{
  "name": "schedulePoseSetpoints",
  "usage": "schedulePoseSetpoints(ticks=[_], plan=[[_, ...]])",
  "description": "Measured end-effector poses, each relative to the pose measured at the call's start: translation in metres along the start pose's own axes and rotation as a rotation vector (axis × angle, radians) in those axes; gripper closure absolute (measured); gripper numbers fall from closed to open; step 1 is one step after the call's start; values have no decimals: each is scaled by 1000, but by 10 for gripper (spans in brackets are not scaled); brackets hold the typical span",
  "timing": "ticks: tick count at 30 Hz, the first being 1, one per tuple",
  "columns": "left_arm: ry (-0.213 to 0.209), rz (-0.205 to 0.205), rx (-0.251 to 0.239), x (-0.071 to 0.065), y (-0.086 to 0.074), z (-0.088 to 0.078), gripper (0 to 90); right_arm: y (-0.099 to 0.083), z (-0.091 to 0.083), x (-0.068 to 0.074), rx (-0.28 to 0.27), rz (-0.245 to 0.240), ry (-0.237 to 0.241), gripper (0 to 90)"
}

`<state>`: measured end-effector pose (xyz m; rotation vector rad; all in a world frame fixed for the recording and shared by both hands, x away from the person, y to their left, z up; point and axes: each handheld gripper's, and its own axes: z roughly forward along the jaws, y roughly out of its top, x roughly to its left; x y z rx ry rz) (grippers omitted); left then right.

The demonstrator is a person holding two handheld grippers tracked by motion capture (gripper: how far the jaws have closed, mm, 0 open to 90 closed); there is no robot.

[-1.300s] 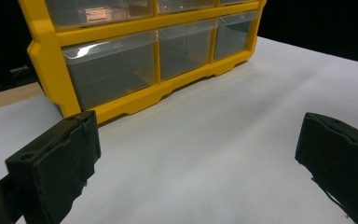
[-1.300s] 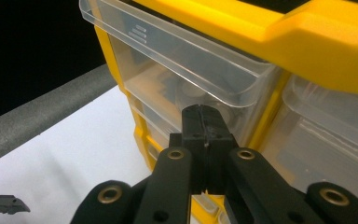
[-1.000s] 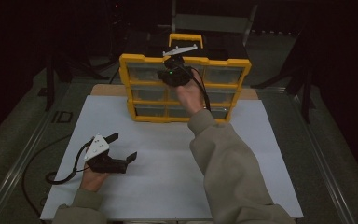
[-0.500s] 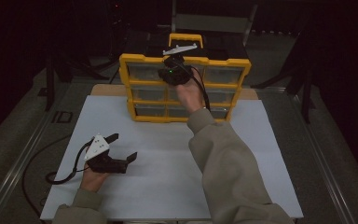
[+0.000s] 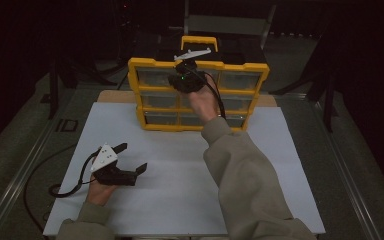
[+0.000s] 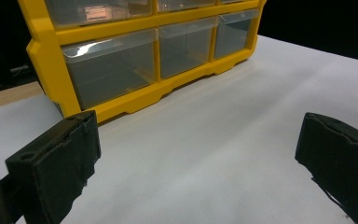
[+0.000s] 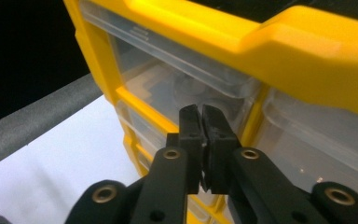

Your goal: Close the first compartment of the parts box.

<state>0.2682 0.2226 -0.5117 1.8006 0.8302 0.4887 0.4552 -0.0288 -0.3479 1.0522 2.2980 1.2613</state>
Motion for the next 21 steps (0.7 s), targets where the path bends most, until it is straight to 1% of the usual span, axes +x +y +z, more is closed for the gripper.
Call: schedulePoseSetpoints(ticks=[3,5,6,8,10,12,13,15,17,19,21], plan=[[1,-1,-1,0,0,0,8,-1,-2,2,0,-10,3,776],[1,-1,-1,0,0,0,8,-1,-4,2,-1,-16,2,701],[0,-1,-1,0,0,0,8,-2,-6,2,-4,-16,1,673],[1,-1,-1,0,0,0,8,-3,-9,1,-10,-9,19,629],[1,-1,-1,0,0,0,8,-6,-11,0,-10,-7,13,583],[1,-1,-2,0,0,0,8,-10,-14,-3,-11,-2,22,545],[1,-1,-2,0,0,0,8,-12,-15,-4,-12,4,20,537],[1,-1,-1,0,0,0,8,-17,-17,-9,-14,19,32,502],[1,-1,0,0,0,0,8,-23,-19,-14,-13,48,44,438],[2,-1,1,0,0,0,8,-28,-20,-19,-3,75,52,394],[2,2,4,0,0,1,9,-32,-22,-21,-7,81,53,354]])
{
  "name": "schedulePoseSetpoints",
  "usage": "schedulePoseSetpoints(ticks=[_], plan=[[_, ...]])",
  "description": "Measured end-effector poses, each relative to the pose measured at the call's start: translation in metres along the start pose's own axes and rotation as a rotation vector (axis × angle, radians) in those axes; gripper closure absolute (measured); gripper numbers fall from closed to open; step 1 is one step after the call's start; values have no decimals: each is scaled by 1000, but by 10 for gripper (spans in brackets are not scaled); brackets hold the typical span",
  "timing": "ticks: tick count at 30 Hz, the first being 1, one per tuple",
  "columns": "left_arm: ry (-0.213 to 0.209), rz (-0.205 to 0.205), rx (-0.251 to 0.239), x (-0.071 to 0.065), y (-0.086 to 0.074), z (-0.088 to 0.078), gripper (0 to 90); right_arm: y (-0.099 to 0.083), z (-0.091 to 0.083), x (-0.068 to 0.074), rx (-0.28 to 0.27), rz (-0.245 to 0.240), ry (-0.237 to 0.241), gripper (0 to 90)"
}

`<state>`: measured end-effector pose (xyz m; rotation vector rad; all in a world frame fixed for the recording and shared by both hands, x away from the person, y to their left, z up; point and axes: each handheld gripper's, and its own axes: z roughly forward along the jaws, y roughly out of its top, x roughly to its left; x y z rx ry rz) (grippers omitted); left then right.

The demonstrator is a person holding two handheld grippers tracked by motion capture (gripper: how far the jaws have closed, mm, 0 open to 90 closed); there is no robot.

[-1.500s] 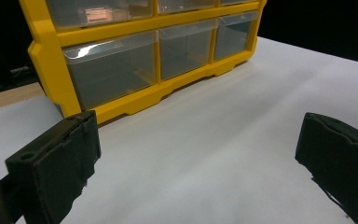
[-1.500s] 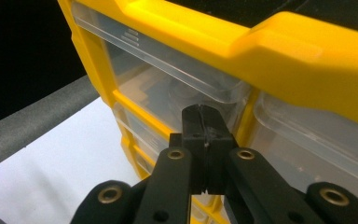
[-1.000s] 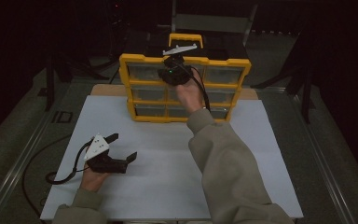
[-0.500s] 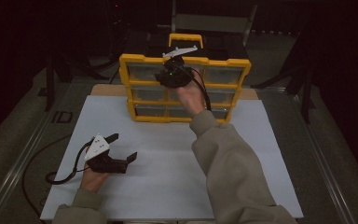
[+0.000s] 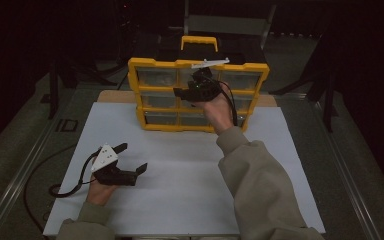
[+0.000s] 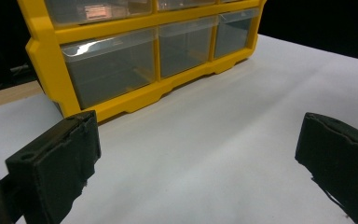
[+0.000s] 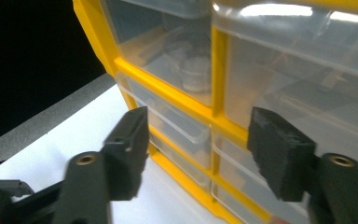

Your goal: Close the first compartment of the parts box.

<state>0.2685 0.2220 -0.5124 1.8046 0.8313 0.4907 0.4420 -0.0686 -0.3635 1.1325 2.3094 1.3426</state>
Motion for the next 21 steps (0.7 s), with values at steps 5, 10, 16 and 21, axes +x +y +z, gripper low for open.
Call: schedulePoseSetpoints(ticks=[5,10,16,21], plan=[[2,-2,-1,0,0,0,8,-11,-8,0,-2,-28,-22,200],[5,-5,-3,0,0,-1,8,-26,-18,-1,-7,-50,-22,134],[3,-7,-5,0,0,-2,8,-52,-32,-6,-12,-89,-38,123],[-3,-5,4,-1,0,0,8,-80,-44,-11,-1,-92,-48,115]])
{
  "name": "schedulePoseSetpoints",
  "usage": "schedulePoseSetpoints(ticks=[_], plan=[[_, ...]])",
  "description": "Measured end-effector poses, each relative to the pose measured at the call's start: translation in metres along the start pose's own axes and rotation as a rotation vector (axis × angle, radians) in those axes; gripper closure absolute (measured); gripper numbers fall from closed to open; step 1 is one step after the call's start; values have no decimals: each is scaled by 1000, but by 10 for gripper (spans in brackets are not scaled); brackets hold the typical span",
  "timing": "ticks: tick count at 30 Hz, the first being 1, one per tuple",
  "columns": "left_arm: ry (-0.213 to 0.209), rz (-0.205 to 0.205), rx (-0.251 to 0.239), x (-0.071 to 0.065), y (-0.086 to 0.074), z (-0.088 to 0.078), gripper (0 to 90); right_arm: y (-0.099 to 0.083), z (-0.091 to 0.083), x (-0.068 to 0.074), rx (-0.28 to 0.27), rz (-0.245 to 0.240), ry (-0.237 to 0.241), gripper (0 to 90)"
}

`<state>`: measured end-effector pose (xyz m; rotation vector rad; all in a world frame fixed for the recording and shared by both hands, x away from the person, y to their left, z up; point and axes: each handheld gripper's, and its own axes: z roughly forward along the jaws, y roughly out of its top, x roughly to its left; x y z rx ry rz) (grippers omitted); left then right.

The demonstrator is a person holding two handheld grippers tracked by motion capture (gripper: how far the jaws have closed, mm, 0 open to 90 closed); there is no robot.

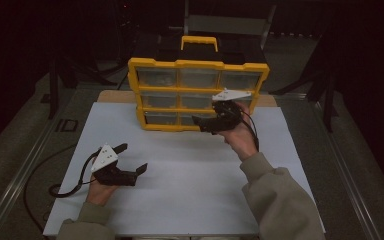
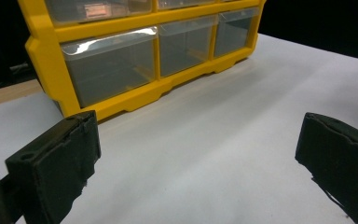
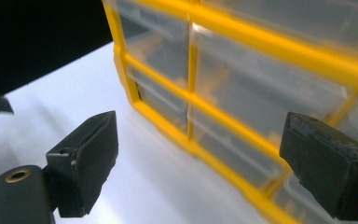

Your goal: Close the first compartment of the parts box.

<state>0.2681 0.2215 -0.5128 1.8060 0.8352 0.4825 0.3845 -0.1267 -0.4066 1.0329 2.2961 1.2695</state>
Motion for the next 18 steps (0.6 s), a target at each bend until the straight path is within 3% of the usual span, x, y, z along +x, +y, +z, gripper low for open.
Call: schedulePoseSetpoints(ticks=[7,18], plan=[[0,-4,-4,0,0,-1,8,-35,-17,-6,25,25,5,106],[10,-5,2,1,1,-3,8,-66,-50,-3,-3,-18,-33,100]])
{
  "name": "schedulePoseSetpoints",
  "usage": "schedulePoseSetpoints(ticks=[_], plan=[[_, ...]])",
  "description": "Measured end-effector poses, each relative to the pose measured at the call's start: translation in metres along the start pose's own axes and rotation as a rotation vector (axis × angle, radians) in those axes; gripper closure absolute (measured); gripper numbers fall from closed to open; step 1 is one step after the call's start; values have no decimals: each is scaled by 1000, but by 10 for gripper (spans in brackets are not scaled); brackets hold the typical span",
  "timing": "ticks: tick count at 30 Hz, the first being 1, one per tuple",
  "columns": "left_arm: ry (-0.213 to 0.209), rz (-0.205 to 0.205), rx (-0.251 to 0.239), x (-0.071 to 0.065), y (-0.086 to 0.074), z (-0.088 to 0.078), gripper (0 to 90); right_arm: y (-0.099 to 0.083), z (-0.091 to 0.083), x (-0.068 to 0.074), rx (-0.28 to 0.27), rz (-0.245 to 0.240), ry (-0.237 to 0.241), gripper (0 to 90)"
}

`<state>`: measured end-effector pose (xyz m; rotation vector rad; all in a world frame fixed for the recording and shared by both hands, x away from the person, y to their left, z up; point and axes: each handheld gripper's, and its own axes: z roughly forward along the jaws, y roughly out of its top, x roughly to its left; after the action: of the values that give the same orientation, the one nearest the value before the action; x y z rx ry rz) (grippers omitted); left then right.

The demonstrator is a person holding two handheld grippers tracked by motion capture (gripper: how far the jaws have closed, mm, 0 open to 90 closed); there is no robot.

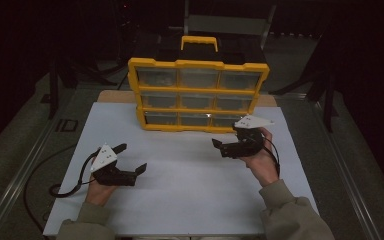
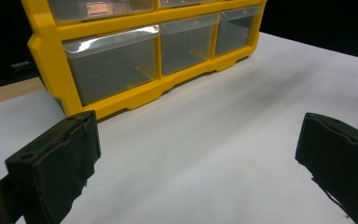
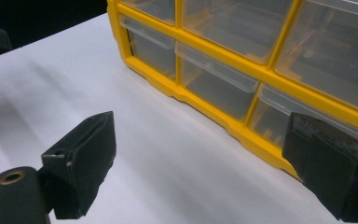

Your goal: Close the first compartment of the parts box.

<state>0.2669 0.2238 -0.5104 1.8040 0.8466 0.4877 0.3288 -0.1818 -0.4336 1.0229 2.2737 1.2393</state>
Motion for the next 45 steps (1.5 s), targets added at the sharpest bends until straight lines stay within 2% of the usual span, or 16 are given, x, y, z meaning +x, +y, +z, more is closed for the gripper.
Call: schedulePoseSetpoints(ticks=[4,9,14,18,23,29,33,41,43,45], plan=[[-2,1,-1,0,1,-2,8,-11,-8,1,-11,3,2,100],[3,1,-11,2,2,-6,8,-28,-18,0,-7,-4,-25,100],[3,-9,-28,1,4,-12,8,-41,-30,-1,29,-46,-73,100],[0,-3,-35,0,7,-18,8,-47,-46,2,-8,-47,-83,101],[8,7,-39,-2,8,-25,8,-65,-62,-1,-41,-21,-106,101],[17,11,-26,-5,3,-29,8,-92,-76,-2,-86,55,-102,104],[25,21,-17,-7,0,-31,8,-108,-79,2,-94,46,-131,109],[47,10,-12,-5,-5,-30,7,-131,-77,7,-131,27,-157,109],[52,6,-7,-4,-6,-30,7,-137,-76,6,-137,50,-142,109],[52,2,-1,-3,-7,-29,8,-143,-74,5,-121,48,-154,109]])
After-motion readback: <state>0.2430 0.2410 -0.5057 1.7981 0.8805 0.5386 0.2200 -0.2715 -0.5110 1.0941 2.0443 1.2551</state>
